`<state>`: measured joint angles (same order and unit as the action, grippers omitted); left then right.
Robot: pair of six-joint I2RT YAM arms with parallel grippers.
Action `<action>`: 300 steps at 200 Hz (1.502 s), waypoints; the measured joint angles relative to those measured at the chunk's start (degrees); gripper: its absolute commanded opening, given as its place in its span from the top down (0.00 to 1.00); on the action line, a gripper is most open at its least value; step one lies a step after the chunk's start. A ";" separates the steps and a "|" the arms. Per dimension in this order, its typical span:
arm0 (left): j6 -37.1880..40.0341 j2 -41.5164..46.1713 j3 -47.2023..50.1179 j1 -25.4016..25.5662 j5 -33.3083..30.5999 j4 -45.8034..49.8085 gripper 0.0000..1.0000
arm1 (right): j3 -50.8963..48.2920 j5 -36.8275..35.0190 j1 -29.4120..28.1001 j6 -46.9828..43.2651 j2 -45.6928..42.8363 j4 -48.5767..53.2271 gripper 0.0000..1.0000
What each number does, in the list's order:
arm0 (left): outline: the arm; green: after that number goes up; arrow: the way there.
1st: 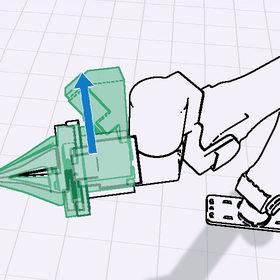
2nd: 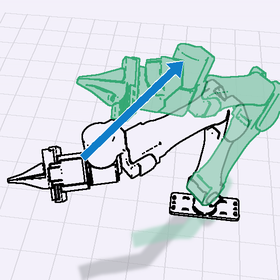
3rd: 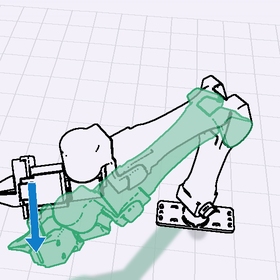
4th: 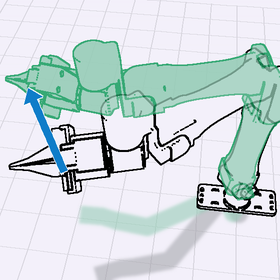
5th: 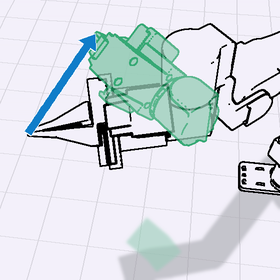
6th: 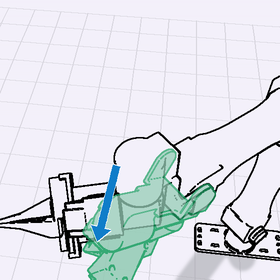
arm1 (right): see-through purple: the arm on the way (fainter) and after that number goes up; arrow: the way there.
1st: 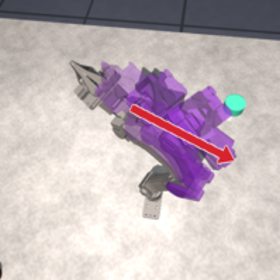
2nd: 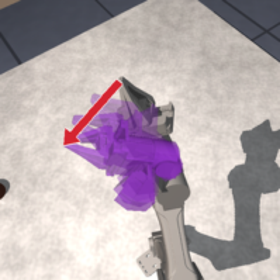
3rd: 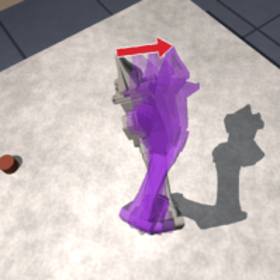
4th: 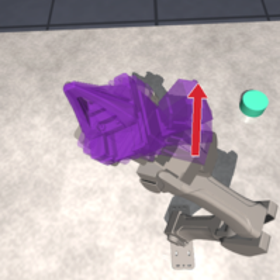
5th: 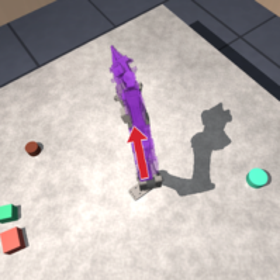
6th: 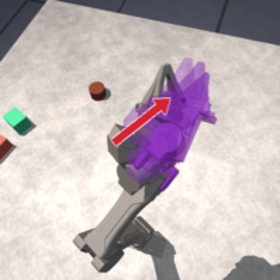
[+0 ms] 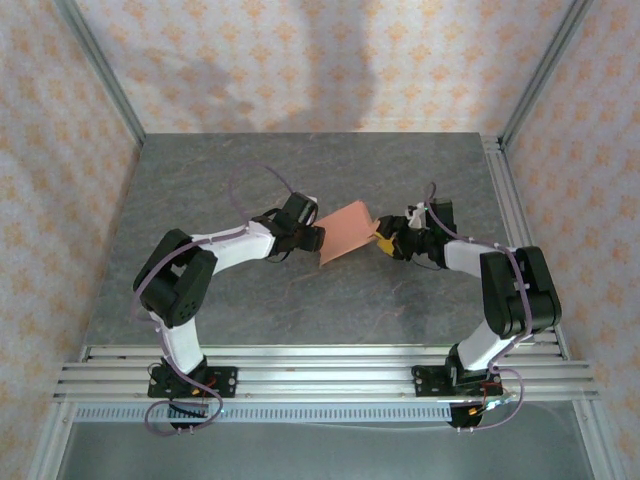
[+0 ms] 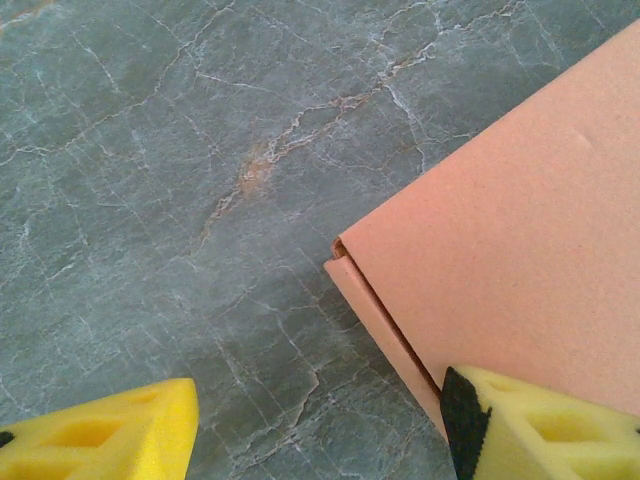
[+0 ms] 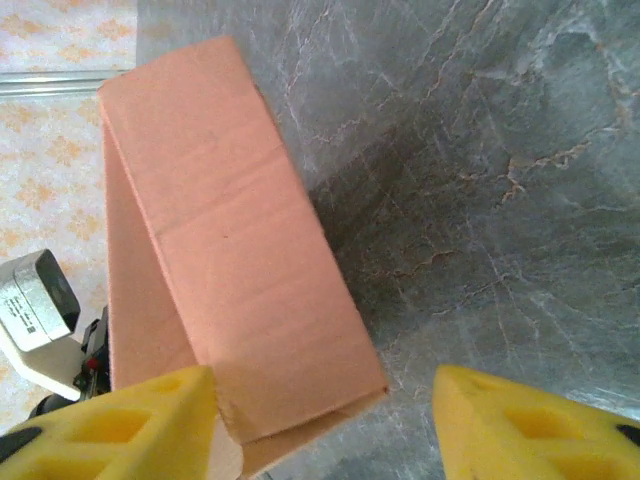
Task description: Fold the paper box
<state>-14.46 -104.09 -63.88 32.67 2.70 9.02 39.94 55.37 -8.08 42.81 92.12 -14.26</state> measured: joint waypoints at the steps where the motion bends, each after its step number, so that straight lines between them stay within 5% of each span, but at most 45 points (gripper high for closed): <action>1: 0.00 -0.02 -0.02 0.00 0.02 0.00 0.33 | -0.02 -0.07 0.00 0.02 -0.07 -0.11 0.40; 102: 0.59 -1.31 -4.22 0.87 0.02 4.48 0.35 | -0.63 -2.12 0.02 2.21 -0.55 -2.71 0.44; 225: 4.07 -14.58 -26.45 2.54 5.68 15.58 0.34 | -1.81 -4.35 0.44 2.40 2.32 -2.49 0.46; 300: 4.50 -15.69 -26.56 3.08 7.58 15.47 0.34 | -4.90 -9.66 4.37 2.91 -3.10 -2.12 0.35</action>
<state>-9.96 -119.79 -90.43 35.75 10.28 24.49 35.05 45.71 -3.70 45.71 89.01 -16.38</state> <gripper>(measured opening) 0.656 0.632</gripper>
